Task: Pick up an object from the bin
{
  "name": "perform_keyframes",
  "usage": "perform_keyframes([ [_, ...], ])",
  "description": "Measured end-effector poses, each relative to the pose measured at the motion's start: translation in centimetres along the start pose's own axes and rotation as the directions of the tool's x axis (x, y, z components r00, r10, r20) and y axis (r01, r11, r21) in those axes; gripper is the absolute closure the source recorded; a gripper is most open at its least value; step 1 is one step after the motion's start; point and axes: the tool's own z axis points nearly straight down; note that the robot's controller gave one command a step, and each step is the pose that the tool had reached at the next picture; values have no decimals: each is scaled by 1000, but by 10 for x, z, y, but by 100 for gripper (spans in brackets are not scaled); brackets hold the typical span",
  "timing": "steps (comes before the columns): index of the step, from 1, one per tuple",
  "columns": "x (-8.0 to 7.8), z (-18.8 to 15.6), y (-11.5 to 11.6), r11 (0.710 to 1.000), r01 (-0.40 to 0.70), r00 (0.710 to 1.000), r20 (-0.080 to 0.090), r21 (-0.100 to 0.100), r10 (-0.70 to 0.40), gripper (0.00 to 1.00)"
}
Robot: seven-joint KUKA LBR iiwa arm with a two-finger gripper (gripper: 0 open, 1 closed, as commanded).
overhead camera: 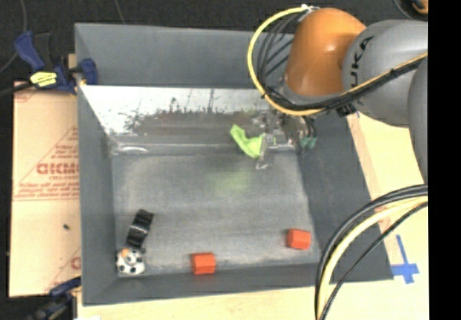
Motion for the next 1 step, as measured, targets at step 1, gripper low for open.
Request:
perform_keyframes([
  [1,-3,-80,-6,1000,-12,1000,14,1,12,100],
])
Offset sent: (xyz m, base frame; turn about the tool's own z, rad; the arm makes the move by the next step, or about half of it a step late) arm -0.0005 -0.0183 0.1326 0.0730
